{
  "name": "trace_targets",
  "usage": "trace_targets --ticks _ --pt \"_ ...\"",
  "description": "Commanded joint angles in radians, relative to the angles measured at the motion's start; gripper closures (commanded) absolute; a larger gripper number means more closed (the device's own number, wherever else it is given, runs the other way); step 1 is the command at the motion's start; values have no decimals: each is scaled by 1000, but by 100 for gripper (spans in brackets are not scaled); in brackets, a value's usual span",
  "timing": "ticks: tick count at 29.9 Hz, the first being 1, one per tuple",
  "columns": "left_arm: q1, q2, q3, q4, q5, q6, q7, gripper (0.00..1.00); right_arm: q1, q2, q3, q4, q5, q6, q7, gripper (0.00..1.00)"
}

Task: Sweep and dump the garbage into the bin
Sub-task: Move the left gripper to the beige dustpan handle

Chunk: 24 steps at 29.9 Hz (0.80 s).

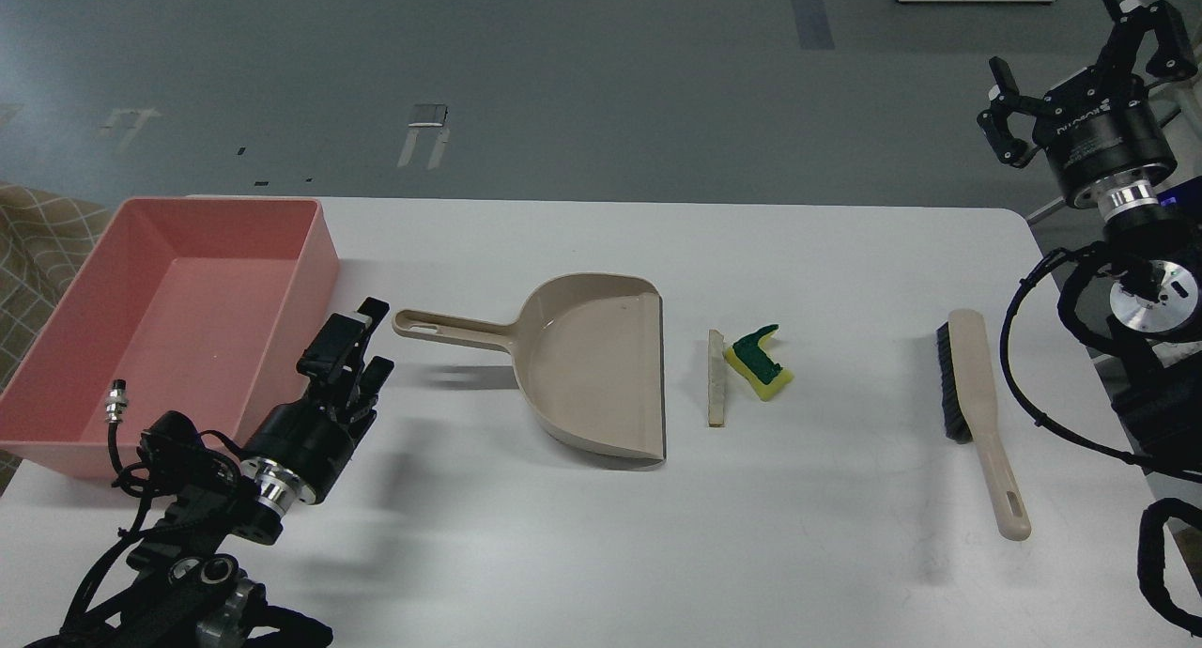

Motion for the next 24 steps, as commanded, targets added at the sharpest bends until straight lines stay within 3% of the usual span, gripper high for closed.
trace_targets --ticks 1,3,6,8,9,24 --pt "-3 -24 5 1 1 6 5 3 -8 0 0 0 0 0 1 0" --pt "-6 -47 8 1 1 12 2 3 -13 0 2 0 0 0 1 0" --pt "-8 -96 4 1 2 12 -3 15 -26 0 6 2 0 0 5 0" --pt "-5 -104 8 -1 5 9 -1 47 -32 0 14 2 0 0 5 0" --pt "-3 -103 8 -1 4 6 2 58 -36 0 15 2 0 0 5 0" --pt "-67 -112 25 123 -2 -4 5 56 -49 -5 21 3 0 0 5 0"
